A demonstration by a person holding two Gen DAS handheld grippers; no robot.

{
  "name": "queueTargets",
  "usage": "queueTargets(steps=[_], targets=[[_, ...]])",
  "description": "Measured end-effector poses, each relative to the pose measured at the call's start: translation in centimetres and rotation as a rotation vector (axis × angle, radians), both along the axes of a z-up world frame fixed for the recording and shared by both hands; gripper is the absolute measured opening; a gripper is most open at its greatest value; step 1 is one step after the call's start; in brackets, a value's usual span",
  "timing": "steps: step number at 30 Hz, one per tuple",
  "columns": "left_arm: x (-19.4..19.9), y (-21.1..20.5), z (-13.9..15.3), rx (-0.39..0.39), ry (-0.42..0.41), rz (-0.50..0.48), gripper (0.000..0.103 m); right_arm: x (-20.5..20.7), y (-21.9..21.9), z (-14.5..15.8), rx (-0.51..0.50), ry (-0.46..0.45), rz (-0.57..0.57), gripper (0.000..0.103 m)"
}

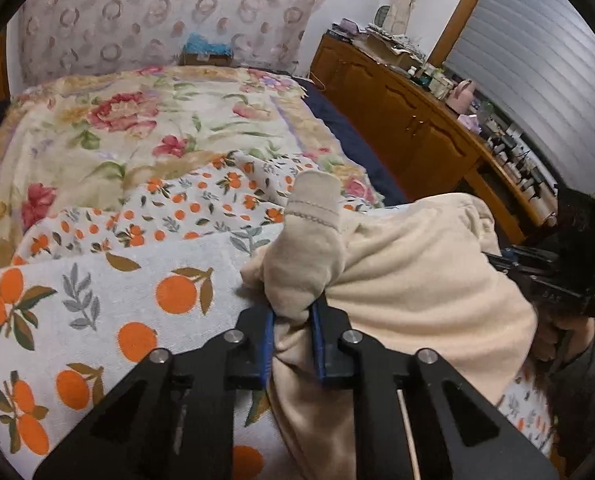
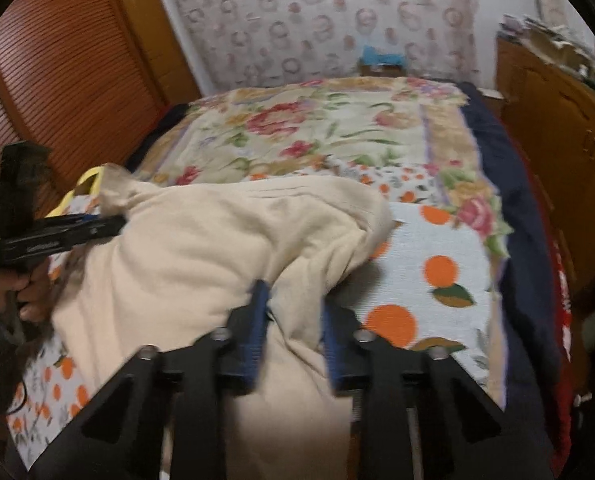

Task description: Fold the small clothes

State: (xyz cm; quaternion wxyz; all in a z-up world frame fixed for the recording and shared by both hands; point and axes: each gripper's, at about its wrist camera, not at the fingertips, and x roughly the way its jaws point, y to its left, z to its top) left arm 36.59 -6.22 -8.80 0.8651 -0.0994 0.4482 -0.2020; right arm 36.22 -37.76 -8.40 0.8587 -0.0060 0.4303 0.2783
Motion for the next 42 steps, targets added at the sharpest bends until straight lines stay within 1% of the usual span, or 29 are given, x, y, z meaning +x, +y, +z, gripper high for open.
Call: queueTargets(steps=[1,3,5,8,12,14,18,22,27,30,31,33,34,35,37,39,42], targets=[[-0.3,0.1,0.3,-0.01,-0.007,-0.001,0.009,-0.1,0.2,0.1,-0.004,-0.002,0.011,0.013],[-1.3,0.2,1.6,-0.031,-0.043,-0.005,0.009,-0.5,0.4,0.6,-0.007,-0.017,0.017,0.01],[-2.5,0.4,3.0,-0.047,-0.078,-0.011,0.009,-1.4,0.5,1.6,0.003,-0.063,0.022,0.009],[-4.4,0.8,5.0,-0.062,-0.129,-0.012,0.009,-3.3,1.0,3.9,0.021,-0.137,0.023,0.008],[-7.0,2.1,7.4,-0.074,-0.196,0.001,0.009,-4.8,2.5,6.6,0.047,-0.205,0.04,0.008],[-8.8,3.3,8.5,-0.07,-0.24,0.023,0.009,-5.4,3.7,7.7,0.051,-0.231,0.055,0.008],[-11.6,6.5,10.0,-0.075,-0.288,0.082,0.008,-6.1,6.4,9.1,0.061,-0.269,0.099,0.008],[-14.8,11.0,10.8,-0.05,-0.328,0.165,0.008,-6.3,10.8,9.9,0.079,-0.287,0.169,0.008],[-18.3,16.4,10.4,-0.033,-0.346,0.284,0.008,-6.5,17.2,10.6,0.091,-0.311,0.278,0.008],[-20.5,19.7,9.4,-0.029,-0.346,0.365,0.008,-6.5,22.0,11.0,0.095,-0.322,0.361,0.008],[-21.1,20.7,8.9,-0.026,-0.343,0.393,0.008,-6.4,23.8,11.0,0.093,-0.324,0.39,0.008],[-22.2,22.7,7.4,0.006,-0.333,0.459,0.008,-6.1,26.3,10.9,0.085,-0.33,0.438,0.007],[-22.4,23.7,6.5,0.022,-0.317,0.491,0.008,-5.8,28.1,10.7,0.074,-0.333,0.464,0.007],[-22.7,25.0,5.3,0.017,-0.291,0.528,0.008,-5.5,29.6,10.5,0.062,-0.334,0.488,0.007],[-23.1,26.8,3.9,0.005,-0.271,0.574,0.008,-5.0,33.1,10.0,0.04,-0.337,0.536,0.007],[-23.4,27.8,2.9,0.019,-0.263,0.615,0.008,-4.5,36.8,9.1,0.007,-0.343,0.583,0.007],[-23.6,28.8,1.7,0.021,-0.245,0.651,0.008,-3.8,40.7,7.9,-0.027,-0.341,0.626,0.007]])
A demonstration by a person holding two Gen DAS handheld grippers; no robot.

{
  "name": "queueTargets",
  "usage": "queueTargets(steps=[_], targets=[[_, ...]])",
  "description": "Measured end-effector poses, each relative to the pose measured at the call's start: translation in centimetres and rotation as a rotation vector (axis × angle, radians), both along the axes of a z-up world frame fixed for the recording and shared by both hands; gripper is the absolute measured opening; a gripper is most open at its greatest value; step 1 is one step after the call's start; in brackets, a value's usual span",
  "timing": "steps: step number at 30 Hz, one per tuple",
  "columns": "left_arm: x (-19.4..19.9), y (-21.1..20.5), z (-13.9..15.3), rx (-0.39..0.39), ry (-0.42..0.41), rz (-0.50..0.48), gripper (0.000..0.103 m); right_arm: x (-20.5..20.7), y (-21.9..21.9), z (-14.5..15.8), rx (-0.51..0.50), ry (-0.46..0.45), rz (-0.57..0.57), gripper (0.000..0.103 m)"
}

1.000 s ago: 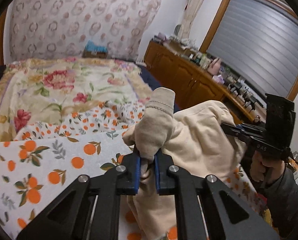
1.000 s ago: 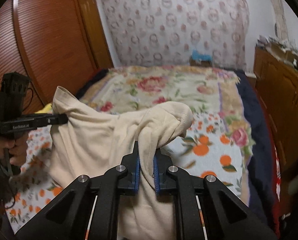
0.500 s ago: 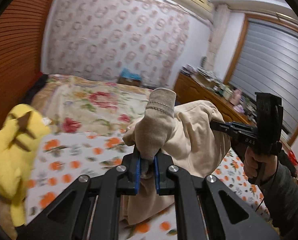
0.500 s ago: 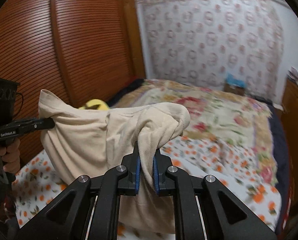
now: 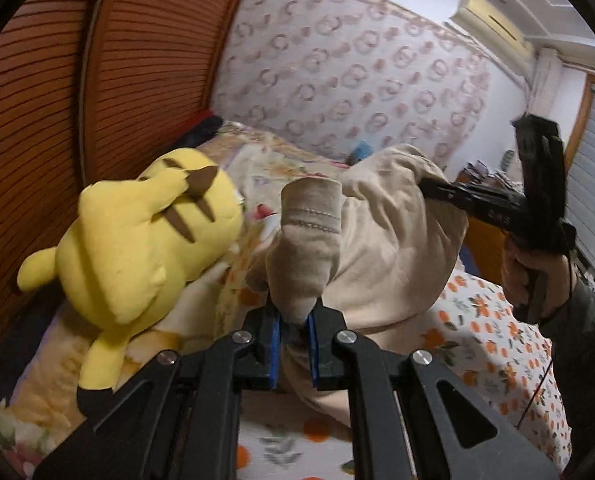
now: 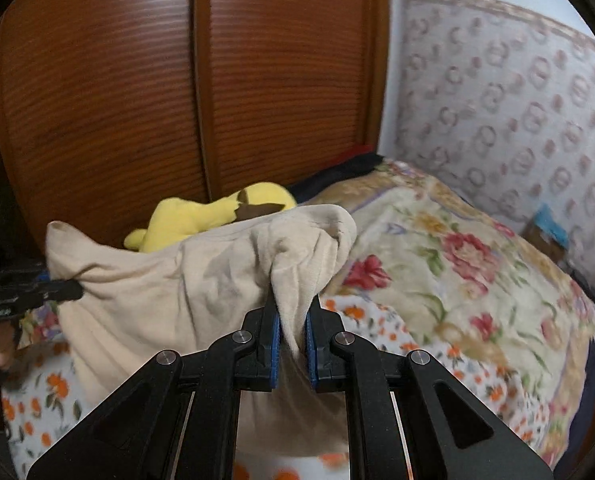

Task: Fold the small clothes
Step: 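Lift the folded shirt with both grippers and carry it toward the yellow plush toy, then lay the folded shirt beside the plush toy and open both grippers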

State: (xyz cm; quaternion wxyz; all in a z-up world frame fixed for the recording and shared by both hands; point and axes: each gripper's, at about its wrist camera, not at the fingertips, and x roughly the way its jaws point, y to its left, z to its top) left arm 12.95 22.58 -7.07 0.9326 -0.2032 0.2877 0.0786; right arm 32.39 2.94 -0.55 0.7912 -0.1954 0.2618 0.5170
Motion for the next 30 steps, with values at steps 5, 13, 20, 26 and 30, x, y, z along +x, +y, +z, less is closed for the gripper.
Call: queueTargets(steps=[5,13,20,26,30], targets=[[-0.7,1.1,-1.9,-0.024,0.04,0.038,0.008,0.7,5.4,-2.1,-0.063,0.004,0.051,0.008],[-2.5,0.7,-2.4,-0.033,0.043,0.081,0.009,1.3,9.5,-4.1,-0.106,0.005,0.041,0.009],[-2.3,0.5,-2.3,-0.009,0.065,0.107,0.011,2.5,7.7,-3.1,-0.069,-0.004,-0.083,0.04],[-2.9,0.3,-1.2,0.052,0.053,0.12,0.027,1.4,4.6,-3.6,-0.063,0.026,-0.091,0.043],[-3.2,0.3,-0.4,0.09,0.038,0.119,0.055,0.9,3.4,-5.1,-0.072,0.064,-0.103,0.043]])
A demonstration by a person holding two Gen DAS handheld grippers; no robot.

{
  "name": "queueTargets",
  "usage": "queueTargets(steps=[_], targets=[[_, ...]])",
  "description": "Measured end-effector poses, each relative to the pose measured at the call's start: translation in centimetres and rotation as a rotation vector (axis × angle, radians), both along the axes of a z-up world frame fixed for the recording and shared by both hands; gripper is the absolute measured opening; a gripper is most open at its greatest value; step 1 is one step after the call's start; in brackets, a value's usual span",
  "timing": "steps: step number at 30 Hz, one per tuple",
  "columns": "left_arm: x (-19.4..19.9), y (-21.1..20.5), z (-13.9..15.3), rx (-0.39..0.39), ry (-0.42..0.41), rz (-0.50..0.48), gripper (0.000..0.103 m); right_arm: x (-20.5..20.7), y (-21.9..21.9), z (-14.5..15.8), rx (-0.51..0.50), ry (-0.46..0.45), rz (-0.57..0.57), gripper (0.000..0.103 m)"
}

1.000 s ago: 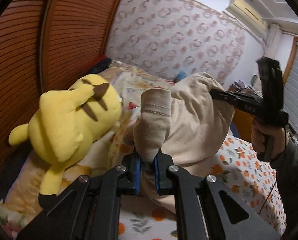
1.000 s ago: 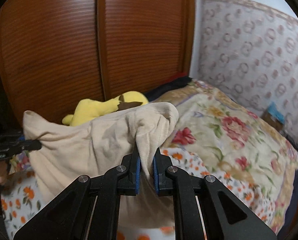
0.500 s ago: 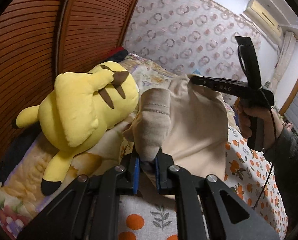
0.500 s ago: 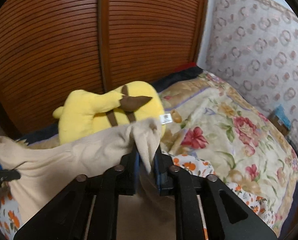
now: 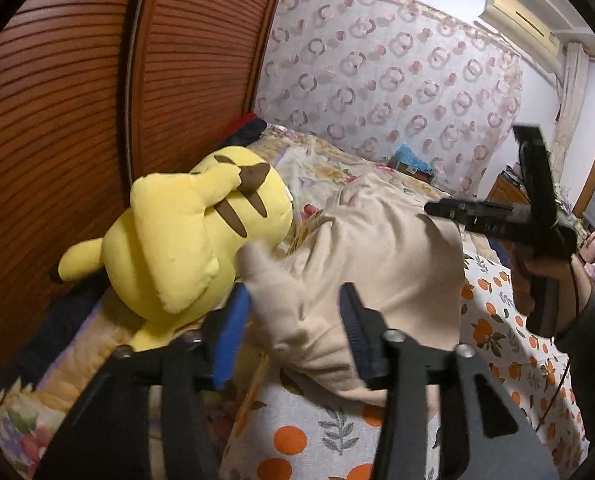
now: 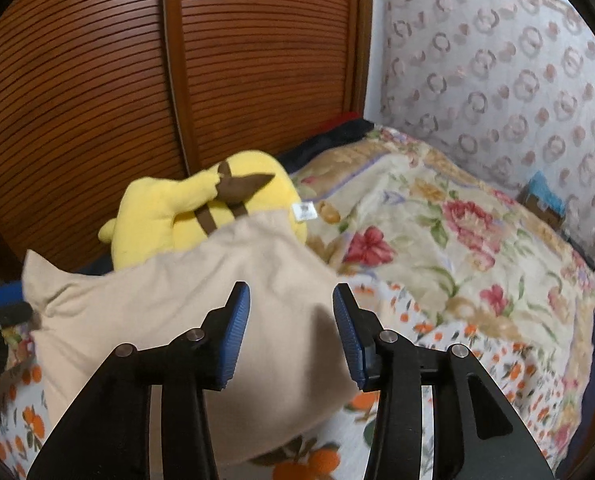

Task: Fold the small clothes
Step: 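Lay the folded shirt beside the plush toy and open both grippers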

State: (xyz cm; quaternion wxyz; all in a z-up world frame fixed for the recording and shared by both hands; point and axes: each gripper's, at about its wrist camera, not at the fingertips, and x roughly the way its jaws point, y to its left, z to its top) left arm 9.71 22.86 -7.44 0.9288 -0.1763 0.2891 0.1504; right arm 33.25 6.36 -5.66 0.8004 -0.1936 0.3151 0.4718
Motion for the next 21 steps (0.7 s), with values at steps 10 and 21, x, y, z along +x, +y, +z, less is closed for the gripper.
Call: queueTargets(steps=[10,21], targets=[[-0.1,-2.1,2.7,0.12,-0.018,-0.045,0.06,1.5,-1.3,-2.8,0.012,0.089,-0.098,0.052],[-0.5,-6.9,5.1,0.199,-0.036,-0.142,0.06,-3.9,-8.3,2.0,0.09,0.007,-0.157,0.052]])
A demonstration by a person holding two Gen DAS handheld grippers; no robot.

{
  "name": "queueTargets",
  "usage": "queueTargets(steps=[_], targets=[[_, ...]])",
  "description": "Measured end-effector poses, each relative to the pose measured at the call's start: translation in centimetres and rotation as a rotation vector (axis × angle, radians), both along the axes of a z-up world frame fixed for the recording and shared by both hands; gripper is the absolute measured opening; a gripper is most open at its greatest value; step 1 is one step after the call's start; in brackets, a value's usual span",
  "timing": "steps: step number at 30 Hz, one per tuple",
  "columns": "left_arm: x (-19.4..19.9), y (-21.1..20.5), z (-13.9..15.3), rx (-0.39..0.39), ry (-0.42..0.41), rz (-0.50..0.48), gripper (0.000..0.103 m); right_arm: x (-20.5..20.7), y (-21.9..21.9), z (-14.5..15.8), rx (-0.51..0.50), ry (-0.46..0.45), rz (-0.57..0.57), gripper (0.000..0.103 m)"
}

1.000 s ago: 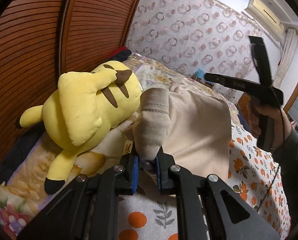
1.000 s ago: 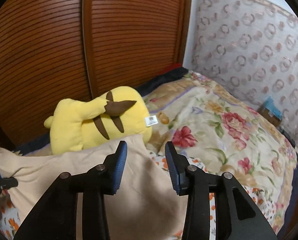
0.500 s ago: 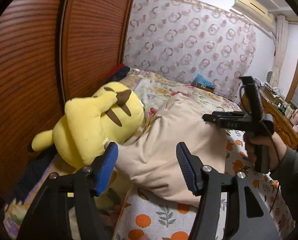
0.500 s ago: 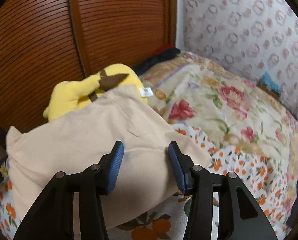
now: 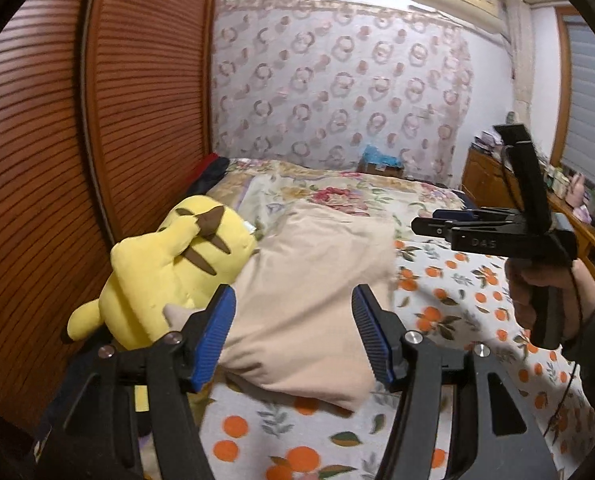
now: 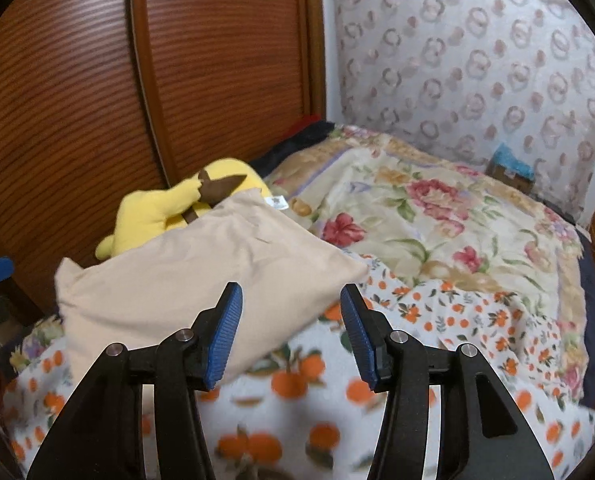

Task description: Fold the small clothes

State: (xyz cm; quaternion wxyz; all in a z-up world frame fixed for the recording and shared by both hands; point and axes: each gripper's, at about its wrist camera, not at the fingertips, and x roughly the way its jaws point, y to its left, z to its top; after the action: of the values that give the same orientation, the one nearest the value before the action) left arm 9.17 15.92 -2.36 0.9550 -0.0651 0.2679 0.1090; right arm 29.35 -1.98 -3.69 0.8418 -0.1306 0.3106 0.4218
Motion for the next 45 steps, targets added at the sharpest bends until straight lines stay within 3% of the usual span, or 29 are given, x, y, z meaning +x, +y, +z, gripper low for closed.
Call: queueTargets(steps=[7,16,27,32,45], targets=[[-0.6,-3.3,1.0,0.017,-0.006,-0.049,0.06,-4.8,-6.5,2.0,0.047,-0.029,-0.06,0.057],[-1.3,-8.0,1.4,-0.02,-0.014,-0.15,0.06,-10.5,-14.5,3.0,0.08,-0.067,-0.179,0.076],[-2.1,-13.0,2.7,0.006,-0.022,-0.217,0.06,-15.8,-23.0,4.1,0.125,-0.112,-0.349,0.082],[-2.5,-14.9,4.2,0.016,-0.047,-0.247,0.06,-17.4,-24.9,4.8,0.128,-0.139,-0.387,0.087],[-5.0,-16.8,8.5,0.056,-0.122,-0.243,0.06,-21.5,-28.6,8.8,0.195,-0.243,-0.515,0.087]])
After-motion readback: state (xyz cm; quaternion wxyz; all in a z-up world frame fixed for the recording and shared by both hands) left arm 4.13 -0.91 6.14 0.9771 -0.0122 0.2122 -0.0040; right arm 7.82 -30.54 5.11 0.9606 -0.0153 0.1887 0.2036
